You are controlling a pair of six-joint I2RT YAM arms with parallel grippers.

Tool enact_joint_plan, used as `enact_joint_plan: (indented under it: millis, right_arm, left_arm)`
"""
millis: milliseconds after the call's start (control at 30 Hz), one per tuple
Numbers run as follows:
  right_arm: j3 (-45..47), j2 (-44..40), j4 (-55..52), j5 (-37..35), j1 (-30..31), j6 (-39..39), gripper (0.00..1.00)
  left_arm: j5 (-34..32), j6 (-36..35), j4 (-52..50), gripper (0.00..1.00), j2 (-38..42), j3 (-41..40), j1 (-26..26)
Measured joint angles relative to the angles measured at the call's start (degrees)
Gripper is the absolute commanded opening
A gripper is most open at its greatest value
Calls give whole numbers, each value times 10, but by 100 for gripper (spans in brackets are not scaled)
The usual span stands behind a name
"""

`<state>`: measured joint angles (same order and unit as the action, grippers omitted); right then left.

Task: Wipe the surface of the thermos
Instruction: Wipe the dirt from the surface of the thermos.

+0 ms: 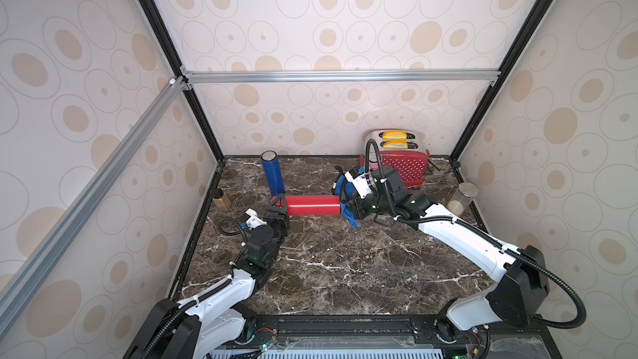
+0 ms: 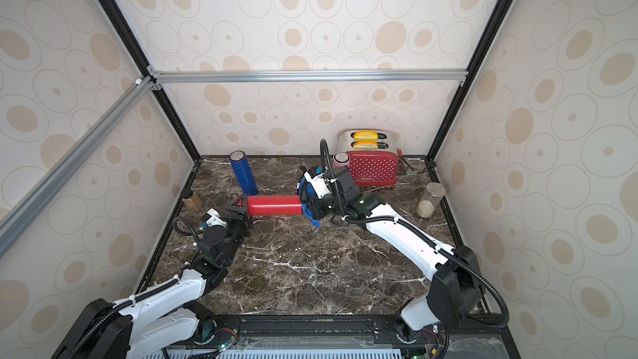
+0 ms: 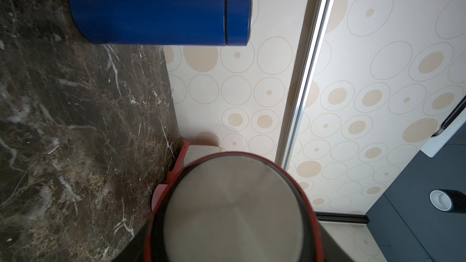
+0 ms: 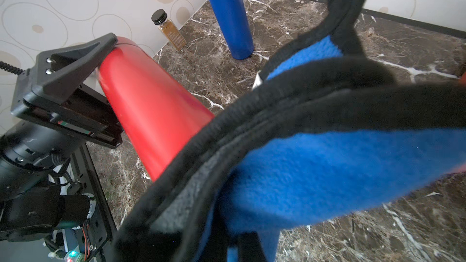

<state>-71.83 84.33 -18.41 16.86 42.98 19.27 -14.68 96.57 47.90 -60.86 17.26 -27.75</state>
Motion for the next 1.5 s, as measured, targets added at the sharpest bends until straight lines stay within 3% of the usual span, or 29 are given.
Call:
enact_joint_plan:
  millis: [467,1133,1500]
  right_arm:
    - [15,78,18,1,-6,18,0]
    - [-35,10,-44,32,-5,6,0]
    - [-17,89,7,46,-6,22,0]
  left_arm:
    - [-6,-14,22,0,-47,0,7]
    - [0,-44,24,0,-1,2,7]
    - [-21,-61,8,0,-3,2,13]
